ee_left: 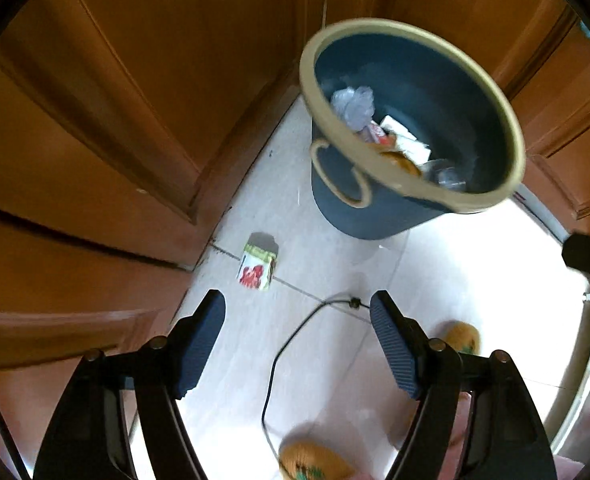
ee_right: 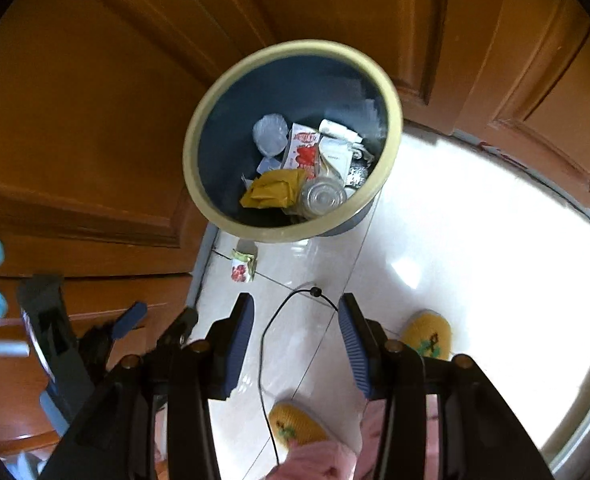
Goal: Collect trash
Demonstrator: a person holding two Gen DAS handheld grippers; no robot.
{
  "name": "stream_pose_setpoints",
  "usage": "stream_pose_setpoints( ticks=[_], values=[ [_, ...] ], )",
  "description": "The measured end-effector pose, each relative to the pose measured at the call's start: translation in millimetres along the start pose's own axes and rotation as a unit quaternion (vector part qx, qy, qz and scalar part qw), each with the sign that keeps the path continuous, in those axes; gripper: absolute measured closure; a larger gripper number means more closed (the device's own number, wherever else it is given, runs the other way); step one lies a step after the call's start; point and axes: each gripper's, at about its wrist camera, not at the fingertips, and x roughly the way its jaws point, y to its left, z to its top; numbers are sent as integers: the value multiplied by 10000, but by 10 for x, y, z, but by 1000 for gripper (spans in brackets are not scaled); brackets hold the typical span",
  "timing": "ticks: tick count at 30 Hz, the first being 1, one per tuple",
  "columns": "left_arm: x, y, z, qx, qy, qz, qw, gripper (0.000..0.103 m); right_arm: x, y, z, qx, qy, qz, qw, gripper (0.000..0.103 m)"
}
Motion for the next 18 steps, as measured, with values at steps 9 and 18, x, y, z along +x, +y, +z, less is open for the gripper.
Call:
stream_pose_setpoints(
  ticks=[9,18],
  values=[
    [1162,143,-94,162,-311,81,9994,32,773,-141,-177,-344,1,-120,9993,59],
    [1933,339,-62,128,-275,296,9991,37,1124,-196,-276,-513,185,-118,9984,59]
  ],
)
